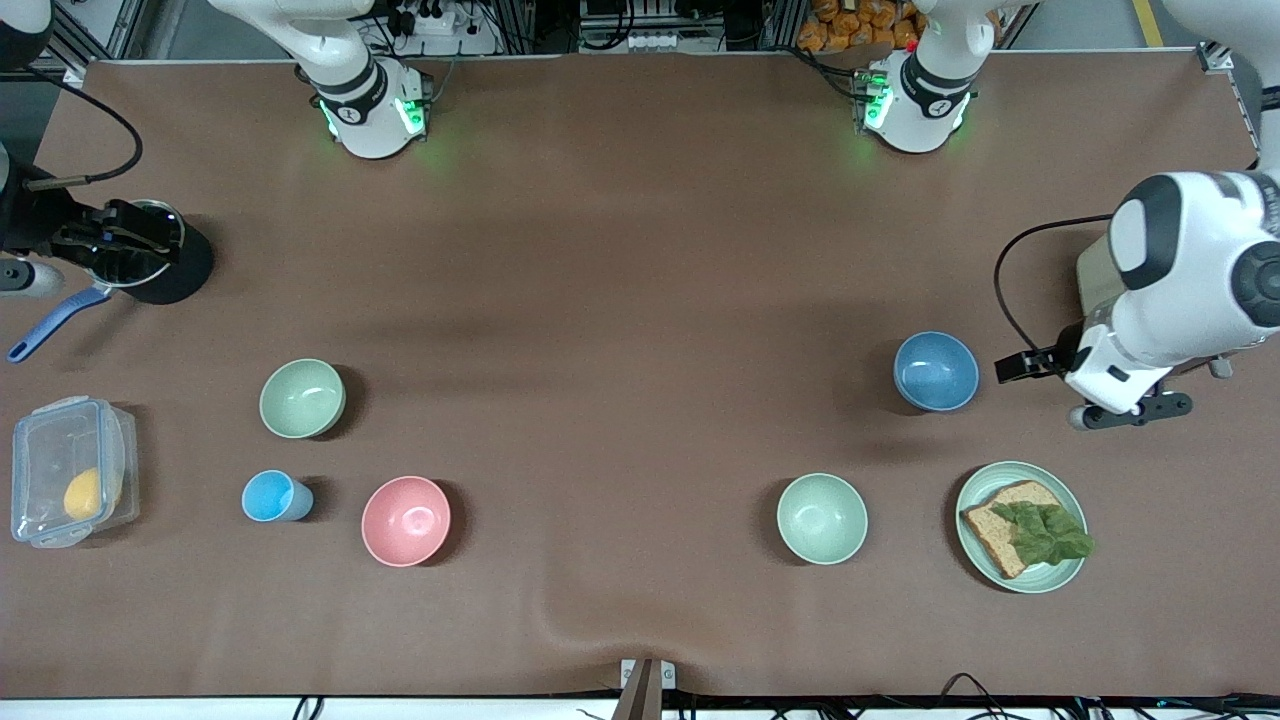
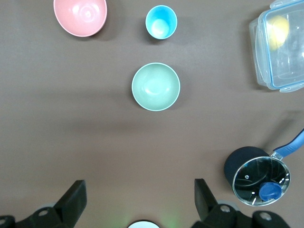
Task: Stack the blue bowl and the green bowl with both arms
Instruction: 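Lower the left gripper onto the light blue bowl rim and grasp it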
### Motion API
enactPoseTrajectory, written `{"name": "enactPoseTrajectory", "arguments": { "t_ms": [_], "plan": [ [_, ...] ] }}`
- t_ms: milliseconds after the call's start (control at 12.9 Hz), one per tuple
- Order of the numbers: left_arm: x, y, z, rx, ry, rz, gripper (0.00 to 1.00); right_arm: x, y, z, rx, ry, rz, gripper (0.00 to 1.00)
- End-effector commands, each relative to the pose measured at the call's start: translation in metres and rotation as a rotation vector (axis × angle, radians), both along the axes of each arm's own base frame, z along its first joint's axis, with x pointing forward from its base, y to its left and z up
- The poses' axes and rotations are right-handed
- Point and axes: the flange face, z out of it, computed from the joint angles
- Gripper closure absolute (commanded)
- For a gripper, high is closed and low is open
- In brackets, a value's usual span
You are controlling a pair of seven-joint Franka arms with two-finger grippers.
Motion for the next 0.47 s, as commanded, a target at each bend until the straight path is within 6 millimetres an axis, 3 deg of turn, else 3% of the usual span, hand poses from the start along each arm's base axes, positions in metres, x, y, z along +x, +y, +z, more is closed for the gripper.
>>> {"name": "enactPoseTrajectory", "arguments": {
  "t_ms": [0,233,389],
  "plan": [
    [-0.018,-0.001,-0.04,0.013,-0.008,-0.026,0.0,-0.003,-0.015,-0.004,0.03,0.018,-0.044,0.0],
    [-0.027,-0.002,-0.085,0.029,0.029,-0.055,0.0,-0.001,-0.018,-0.012,0.033,0.03,-0.049,0.0],
    [-0.028,-0.002,-0.099,0.023,0.038,-0.056,0.05,0.004,-0.019,-0.024,0.033,0.05,-0.051,0.0]
  ]
}}
